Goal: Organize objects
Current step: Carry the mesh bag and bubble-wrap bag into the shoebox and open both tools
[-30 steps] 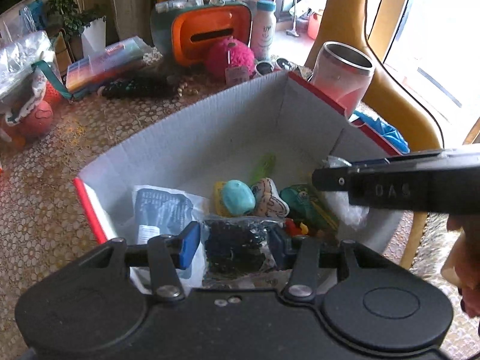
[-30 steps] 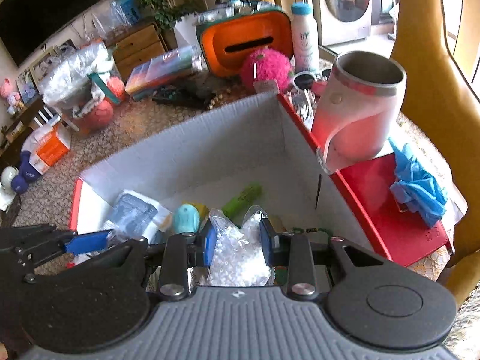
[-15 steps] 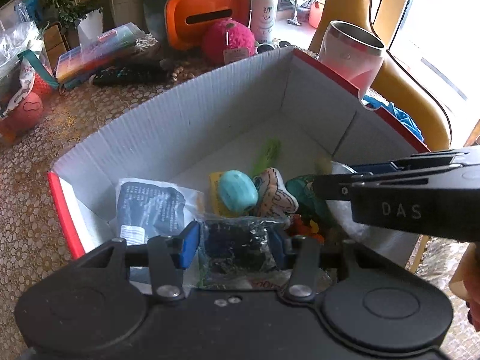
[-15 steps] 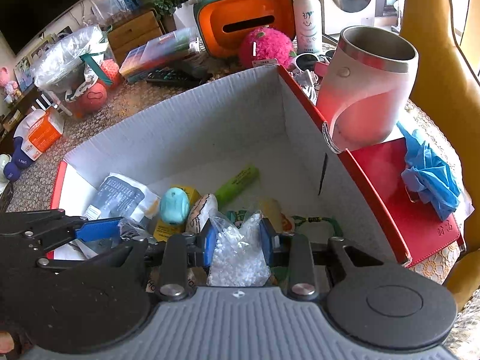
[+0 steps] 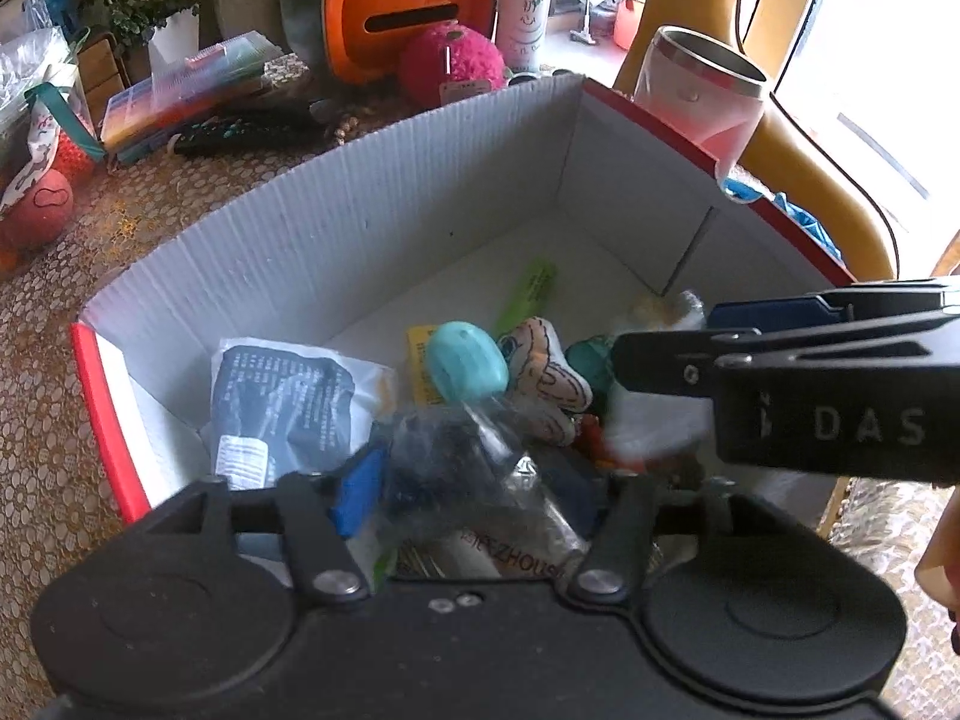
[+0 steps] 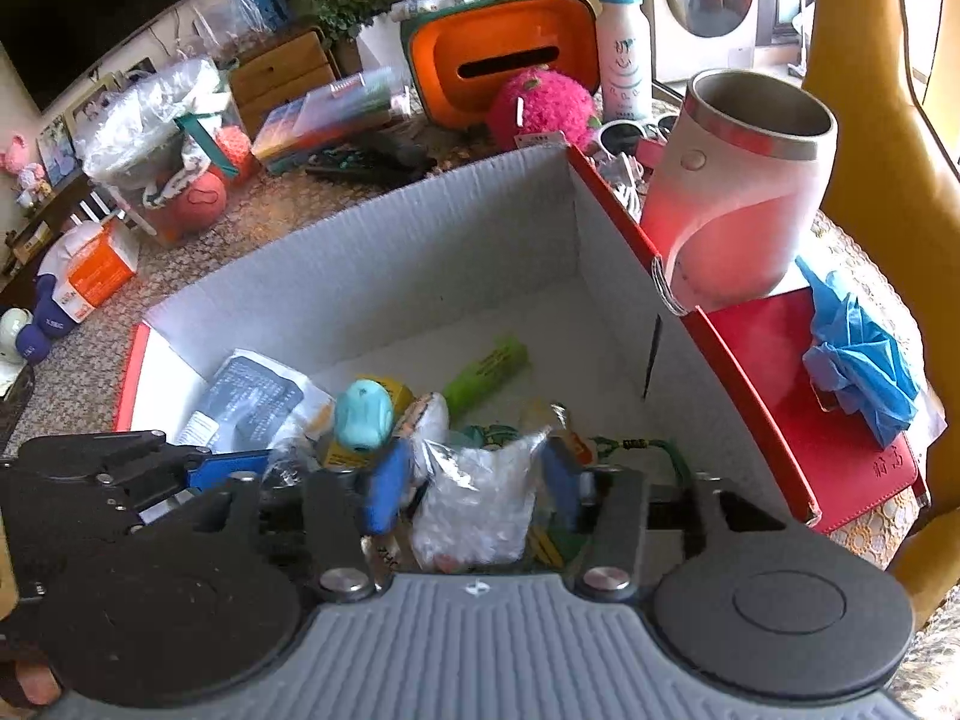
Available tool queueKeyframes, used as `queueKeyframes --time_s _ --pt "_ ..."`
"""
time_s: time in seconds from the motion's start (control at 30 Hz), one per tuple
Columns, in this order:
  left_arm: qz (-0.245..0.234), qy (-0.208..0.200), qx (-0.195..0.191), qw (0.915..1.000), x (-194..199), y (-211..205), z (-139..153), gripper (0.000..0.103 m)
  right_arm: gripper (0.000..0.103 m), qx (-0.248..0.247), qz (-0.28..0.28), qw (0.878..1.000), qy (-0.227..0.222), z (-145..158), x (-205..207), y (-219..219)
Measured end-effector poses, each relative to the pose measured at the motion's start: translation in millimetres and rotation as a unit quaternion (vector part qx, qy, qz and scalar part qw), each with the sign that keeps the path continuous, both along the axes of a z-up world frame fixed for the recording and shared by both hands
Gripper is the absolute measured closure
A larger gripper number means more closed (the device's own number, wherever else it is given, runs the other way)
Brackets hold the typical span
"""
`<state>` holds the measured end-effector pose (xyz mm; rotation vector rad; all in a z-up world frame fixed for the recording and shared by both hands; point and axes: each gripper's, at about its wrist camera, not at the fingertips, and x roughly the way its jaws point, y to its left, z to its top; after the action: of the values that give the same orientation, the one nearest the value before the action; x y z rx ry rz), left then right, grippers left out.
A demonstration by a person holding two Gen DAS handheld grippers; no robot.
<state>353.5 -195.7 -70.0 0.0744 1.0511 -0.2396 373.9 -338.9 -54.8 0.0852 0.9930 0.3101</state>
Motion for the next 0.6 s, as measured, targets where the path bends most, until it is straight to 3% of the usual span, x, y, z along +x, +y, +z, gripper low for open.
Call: queueKeyframes --time_s 0.3,0.6 --pt "-0.005 -0.012 -0.01 0.9999 -15 2 11 0.032 0.045 0.019 -0.002 1.0 -0.016 20 -14 -1" --pt "-0.004 -0.04 -0.01 0.9991 -40 13 33 0.024 0.037 0.033 0.003 0.999 -0.039 43 -41 1"
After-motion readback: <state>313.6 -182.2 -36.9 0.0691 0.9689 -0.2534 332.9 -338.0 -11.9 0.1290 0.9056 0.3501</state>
